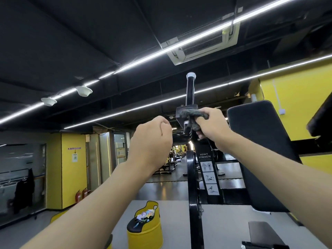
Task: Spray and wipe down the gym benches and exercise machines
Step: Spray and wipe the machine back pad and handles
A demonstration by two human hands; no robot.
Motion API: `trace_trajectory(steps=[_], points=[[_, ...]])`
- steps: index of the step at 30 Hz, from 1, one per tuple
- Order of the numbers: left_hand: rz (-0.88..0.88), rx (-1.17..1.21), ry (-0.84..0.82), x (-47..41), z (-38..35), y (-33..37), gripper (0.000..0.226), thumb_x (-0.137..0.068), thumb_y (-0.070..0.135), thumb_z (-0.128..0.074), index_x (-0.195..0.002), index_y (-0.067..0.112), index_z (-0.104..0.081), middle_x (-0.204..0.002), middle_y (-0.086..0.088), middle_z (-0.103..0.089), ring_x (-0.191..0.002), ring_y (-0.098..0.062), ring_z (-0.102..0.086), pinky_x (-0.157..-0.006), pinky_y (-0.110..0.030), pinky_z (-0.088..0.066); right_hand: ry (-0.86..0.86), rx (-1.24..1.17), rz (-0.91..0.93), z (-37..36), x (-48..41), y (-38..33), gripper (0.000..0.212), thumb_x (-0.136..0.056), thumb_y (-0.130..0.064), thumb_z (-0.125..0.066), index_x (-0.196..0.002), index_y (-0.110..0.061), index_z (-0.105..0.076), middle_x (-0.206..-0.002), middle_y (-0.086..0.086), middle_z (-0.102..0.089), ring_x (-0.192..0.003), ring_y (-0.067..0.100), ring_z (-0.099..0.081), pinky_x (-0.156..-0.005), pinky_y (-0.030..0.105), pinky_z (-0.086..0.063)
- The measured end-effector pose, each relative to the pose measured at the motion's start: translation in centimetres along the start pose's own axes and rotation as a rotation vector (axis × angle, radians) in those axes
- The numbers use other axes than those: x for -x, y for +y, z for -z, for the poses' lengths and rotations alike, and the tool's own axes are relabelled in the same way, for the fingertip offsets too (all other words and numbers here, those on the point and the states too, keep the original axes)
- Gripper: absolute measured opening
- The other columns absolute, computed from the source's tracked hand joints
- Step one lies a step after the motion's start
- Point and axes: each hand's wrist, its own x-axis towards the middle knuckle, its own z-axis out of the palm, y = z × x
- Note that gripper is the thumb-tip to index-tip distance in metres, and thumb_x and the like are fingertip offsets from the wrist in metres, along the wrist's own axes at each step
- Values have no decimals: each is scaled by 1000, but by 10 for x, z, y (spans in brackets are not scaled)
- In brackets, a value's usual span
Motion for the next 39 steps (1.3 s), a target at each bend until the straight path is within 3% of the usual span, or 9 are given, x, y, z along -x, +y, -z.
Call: trace_trajectory(steps=[4, 8, 13, 18, 23, 25, 30, 39], points=[[18, 6, 26, -1, -2, -3, 43, -81, 32, -30, -78, 14, -69, -54, 2, -57, -58, -18, -55, -55, -35, -44, 242, -285, -386, -12, -30, 67, 36, -94, 5, -44, -117, -13, -65, -99, 11, -65, -71, 20, -62, -66, 33, -61], [-16, -13, 41, -4, -4, -5, 45, -80, 32, -31, -75, 7, -68, -52, -4, -53, -61, -27, -56, -62, -47, -50, 371, -478, -445, -30, -47, 96, 48, -92, 16, -42, -127, -13, -60, -120, 13, -54, -90, 24, -58, -82, 43, -61], [-52, 14, 56, -4, -3, -5, 45, -79, 30, -33, -75, 1, -67, -48, -8, -44, -56, -32, -50, -57, -52, -47, 375, -856, -448, -50, -62, 91, 45, -97, 11, -39, -128, -18, -55, -123, 17, -50, -94, 28, -57, -86, 50, -58], [-51, 21, 72, -6, -6, -7, 47, -78, 30, -33, -77, -3, -66, -51, -17, -48, -56, -38, -50, -55, -55, -47, 272, -890, -448, -52, -61, 94, 41, -98, 10, -38, -130, -16, -46, -127, 19, -52, -104, 33, -61, -79, 49, -59], [-58, 15, 75, -5, -7, -6, 48, -80, 30, -32, -75, -3, -67, -51, -16, -49, -55, -35, -50, -54, -54, -45, 126, -931, -497, -57, -43, 96, 33, -103, 1, -34, -121, -12, -57, -122, 22, -62, -108, 33, -61, -82, 44, -56], [-54, 14, 68, -5, -6, -6, 48, -80, 29, -32, -75, -4, -67, -50, -15, -48, -54, -34, -49, -54, -54, -45, 116, -958, -517, -62, -36, 97, 32, -103, 0, -32, -112, -11, -60, -120, 23, -62, -103, 32, -59, -79, 40, -55], [-31, 11, 48, -5, -6, -5, 48, -80, 31, -32, -76, -2, -66, -49, -10, -45, -56, -34, -50, -56, -54, -46, 132, -1038, -545, -69, -22, 93, 27, -102, 3, -30, -111, -3, -56, -112, 27, -59, -89, 31, -58, -74, 39, -57], [-13, -3, 56, -7, -7, -7, 47, -79, 33, -31, -73, 2, -66, -55, -11, -55, -64, -32, -57, -64, -53, -50, 159, -1054, -611, -82, 0, 71, 33, -101, 4, -31, -130, 1, -46, -124, 30, -57, -91, 38, -65, -58, 37, -59]])
